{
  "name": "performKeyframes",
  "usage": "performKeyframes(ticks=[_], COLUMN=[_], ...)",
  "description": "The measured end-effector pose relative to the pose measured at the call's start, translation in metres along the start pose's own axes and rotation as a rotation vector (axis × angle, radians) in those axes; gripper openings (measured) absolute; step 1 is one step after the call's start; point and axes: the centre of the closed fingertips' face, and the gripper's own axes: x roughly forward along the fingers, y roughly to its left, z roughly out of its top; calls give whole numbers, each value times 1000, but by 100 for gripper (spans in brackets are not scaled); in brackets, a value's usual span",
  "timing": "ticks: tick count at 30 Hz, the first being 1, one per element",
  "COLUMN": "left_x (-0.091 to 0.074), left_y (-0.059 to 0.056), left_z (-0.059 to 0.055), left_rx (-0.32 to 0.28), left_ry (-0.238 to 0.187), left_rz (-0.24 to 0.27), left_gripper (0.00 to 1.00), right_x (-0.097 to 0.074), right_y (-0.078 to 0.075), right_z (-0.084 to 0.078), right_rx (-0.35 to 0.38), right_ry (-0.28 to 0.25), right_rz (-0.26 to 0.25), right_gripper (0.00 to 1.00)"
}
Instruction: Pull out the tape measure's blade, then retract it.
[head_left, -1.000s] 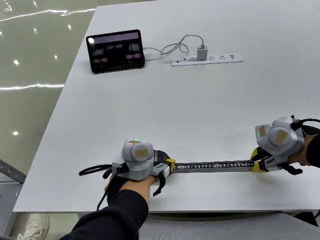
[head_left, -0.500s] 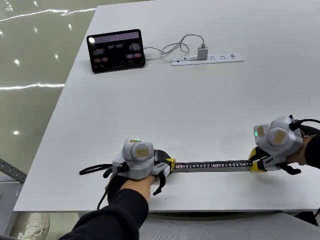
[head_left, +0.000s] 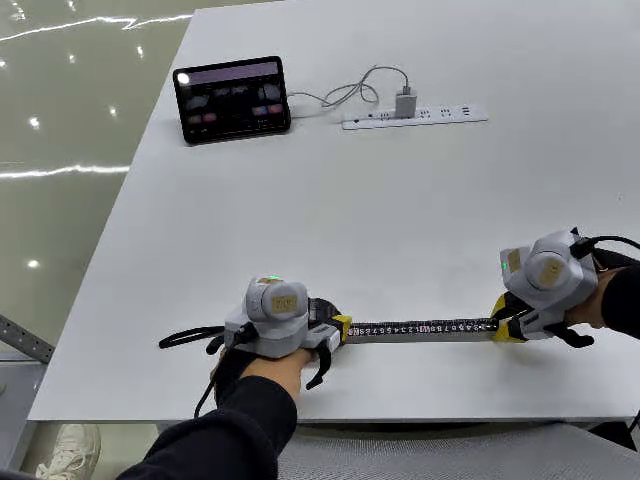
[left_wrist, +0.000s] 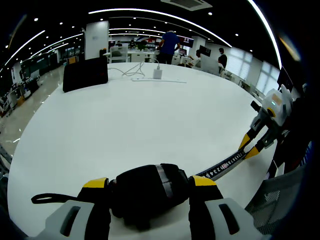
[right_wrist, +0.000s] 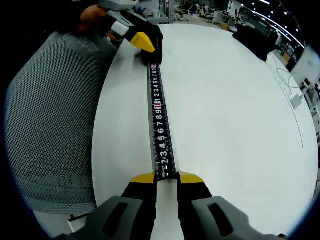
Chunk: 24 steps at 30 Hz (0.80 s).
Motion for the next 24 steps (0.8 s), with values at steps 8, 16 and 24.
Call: performKeyframes(ticks=[8, 16, 24], left_x=[0, 0, 0], left_y=[0, 0, 0], left_z=[0, 0, 0], left_rx=[1, 1, 1], left_ry=[0, 0, 1], left_rz=[0, 0, -1], left_gripper=[59, 59, 59], right_x=[2, 5, 4], right_y=[0, 0, 3], right_z=[3, 9, 15], right_rx=[2, 7, 9], right_ry=[-8, -17, -24], right_rz=[-1, -7, -7], right_gripper=[11, 11, 11])
